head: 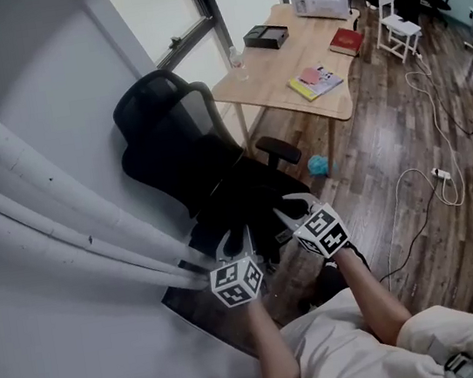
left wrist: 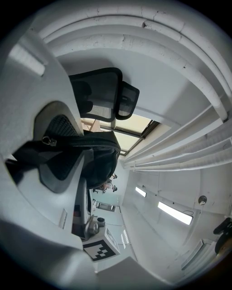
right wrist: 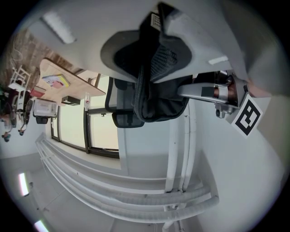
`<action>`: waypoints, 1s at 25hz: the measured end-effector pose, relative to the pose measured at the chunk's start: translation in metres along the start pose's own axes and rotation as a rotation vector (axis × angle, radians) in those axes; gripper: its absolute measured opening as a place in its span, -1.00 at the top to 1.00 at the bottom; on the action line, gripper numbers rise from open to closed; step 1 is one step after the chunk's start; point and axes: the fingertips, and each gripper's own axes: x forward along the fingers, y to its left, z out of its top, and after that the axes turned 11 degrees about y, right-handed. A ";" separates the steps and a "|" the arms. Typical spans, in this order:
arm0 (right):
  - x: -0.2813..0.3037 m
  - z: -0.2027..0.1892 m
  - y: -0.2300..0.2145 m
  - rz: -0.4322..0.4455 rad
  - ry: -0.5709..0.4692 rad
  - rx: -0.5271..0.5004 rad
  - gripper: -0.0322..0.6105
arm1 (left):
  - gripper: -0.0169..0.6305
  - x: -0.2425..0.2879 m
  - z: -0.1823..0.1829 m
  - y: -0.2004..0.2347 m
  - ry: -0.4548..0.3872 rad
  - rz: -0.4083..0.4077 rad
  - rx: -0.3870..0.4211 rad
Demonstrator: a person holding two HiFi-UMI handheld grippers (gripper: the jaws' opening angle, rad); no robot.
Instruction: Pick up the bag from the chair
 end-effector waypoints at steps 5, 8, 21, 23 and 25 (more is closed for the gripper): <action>0.006 0.006 0.005 0.010 0.005 -0.012 0.70 | 0.71 -0.002 0.004 0.009 0.003 0.005 -0.003; 0.014 0.007 0.012 0.032 0.020 -0.024 0.70 | 0.71 -0.006 0.001 0.018 0.005 0.031 -0.027; 0.015 -0.004 0.021 0.038 0.031 -0.026 0.71 | 0.71 -0.014 -0.011 0.019 0.006 0.047 -0.039; 0.013 -0.005 0.021 0.036 0.029 -0.026 0.71 | 0.71 -0.014 -0.011 0.017 0.005 0.045 -0.040; 0.011 -0.007 0.019 0.033 0.029 -0.027 0.71 | 0.72 -0.013 -0.013 0.014 0.005 0.043 -0.039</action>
